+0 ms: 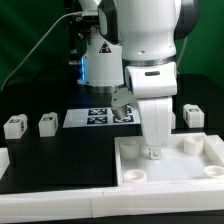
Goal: Assemble one leg
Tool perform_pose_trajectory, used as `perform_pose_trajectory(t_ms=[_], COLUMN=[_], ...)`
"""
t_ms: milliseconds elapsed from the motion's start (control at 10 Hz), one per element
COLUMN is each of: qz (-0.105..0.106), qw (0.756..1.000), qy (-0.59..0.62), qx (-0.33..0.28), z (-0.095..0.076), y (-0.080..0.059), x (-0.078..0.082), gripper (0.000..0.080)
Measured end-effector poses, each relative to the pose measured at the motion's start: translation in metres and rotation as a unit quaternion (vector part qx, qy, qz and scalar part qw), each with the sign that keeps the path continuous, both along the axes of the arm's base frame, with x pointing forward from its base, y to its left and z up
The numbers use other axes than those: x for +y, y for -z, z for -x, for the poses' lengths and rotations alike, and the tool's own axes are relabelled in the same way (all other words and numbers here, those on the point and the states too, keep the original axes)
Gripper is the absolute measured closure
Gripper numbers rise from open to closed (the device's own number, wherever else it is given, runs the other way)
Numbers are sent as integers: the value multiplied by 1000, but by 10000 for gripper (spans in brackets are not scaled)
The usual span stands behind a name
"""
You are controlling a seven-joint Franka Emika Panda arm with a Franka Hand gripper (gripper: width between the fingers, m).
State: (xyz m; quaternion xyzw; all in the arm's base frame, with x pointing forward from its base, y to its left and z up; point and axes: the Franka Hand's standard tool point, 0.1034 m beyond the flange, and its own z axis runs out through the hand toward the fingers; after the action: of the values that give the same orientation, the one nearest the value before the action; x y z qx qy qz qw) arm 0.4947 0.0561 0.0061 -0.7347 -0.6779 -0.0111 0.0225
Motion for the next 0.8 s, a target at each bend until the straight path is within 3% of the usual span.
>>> perform_pose_trajectory(t_ms=[600, 800], qz=[0, 7], qw=[1000, 997], qy=[1, 77], qx=[0, -1], z=[0, 14], y=[-1, -22], x=[0, 5], gripper=[151, 151])
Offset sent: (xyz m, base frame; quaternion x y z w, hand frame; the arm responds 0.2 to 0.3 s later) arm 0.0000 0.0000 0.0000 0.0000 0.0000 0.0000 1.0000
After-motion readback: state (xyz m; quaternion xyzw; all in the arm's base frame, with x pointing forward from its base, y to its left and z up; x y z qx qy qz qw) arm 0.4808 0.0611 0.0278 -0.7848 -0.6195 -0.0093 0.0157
